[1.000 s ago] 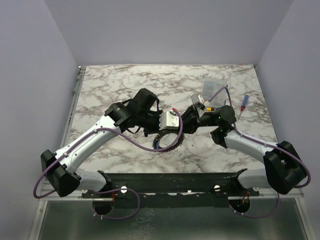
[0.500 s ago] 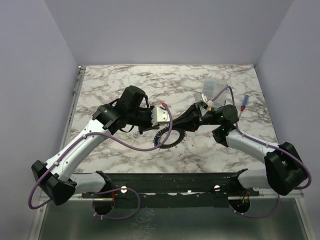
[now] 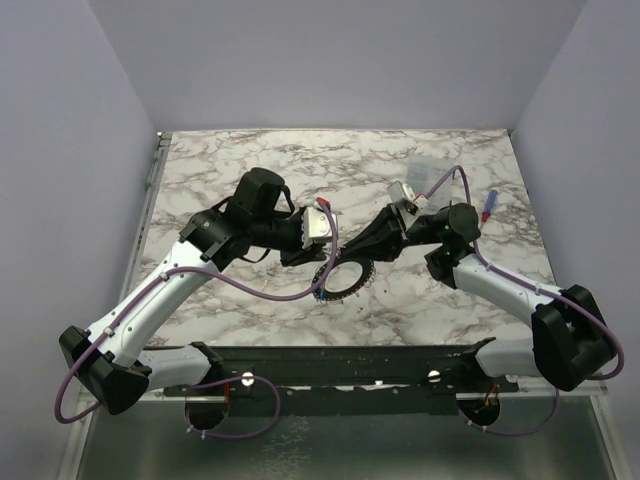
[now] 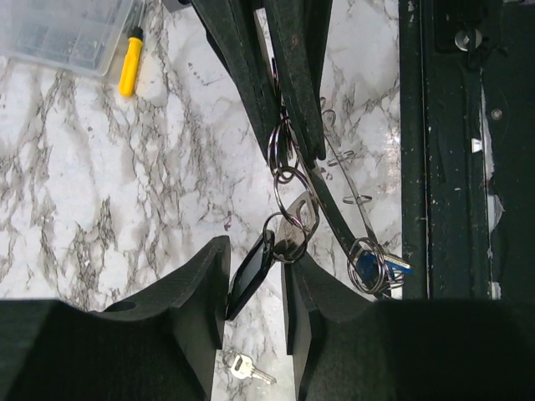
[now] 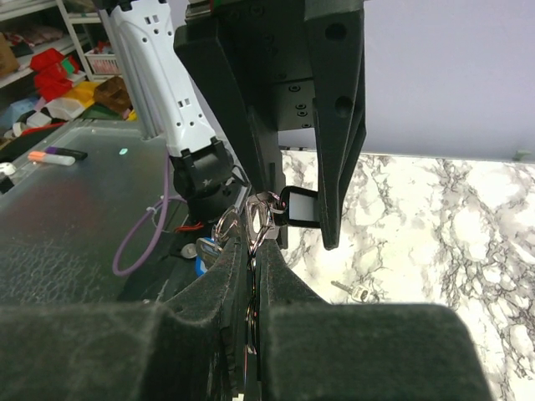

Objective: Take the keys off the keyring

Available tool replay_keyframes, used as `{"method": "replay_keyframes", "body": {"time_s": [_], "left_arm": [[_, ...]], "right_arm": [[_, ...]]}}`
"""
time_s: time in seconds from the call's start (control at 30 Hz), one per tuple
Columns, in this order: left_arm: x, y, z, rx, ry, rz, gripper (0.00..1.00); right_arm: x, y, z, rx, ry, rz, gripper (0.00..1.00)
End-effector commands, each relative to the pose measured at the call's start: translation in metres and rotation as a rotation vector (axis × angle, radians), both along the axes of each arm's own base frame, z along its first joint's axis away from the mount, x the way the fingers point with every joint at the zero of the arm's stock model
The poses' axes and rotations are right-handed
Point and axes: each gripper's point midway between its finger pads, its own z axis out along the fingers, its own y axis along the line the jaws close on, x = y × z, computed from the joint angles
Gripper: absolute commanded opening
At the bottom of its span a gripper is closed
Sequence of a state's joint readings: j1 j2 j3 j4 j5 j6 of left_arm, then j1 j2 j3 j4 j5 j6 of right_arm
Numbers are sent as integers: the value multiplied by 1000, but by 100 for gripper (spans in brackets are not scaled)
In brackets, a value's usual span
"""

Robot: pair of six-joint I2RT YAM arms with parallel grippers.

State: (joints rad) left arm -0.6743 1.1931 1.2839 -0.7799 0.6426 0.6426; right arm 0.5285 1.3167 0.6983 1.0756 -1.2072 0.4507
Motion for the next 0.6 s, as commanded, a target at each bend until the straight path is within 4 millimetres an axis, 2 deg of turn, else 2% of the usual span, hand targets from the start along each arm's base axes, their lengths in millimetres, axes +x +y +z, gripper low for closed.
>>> {"method": "replay_keyframes", "body": {"time_s": [0.0, 0.33, 0.47, 0.57], "left_arm": [[-11, -12, 9, -72, 27, -66, 37], [-18, -12, 2, -68, 46, -89, 44], [-22, -13, 0, -73, 56, -106, 42], [-24, -14, 2, -82, 62, -117, 45]], "right_arm": [[-5, -1, 11, 7, -28, 37, 1], [-3, 0, 14, 16, -31, 30, 1], [-2, 0, 14, 18, -31, 27, 1], [-2, 0, 13, 16, -30, 30, 1]]}}
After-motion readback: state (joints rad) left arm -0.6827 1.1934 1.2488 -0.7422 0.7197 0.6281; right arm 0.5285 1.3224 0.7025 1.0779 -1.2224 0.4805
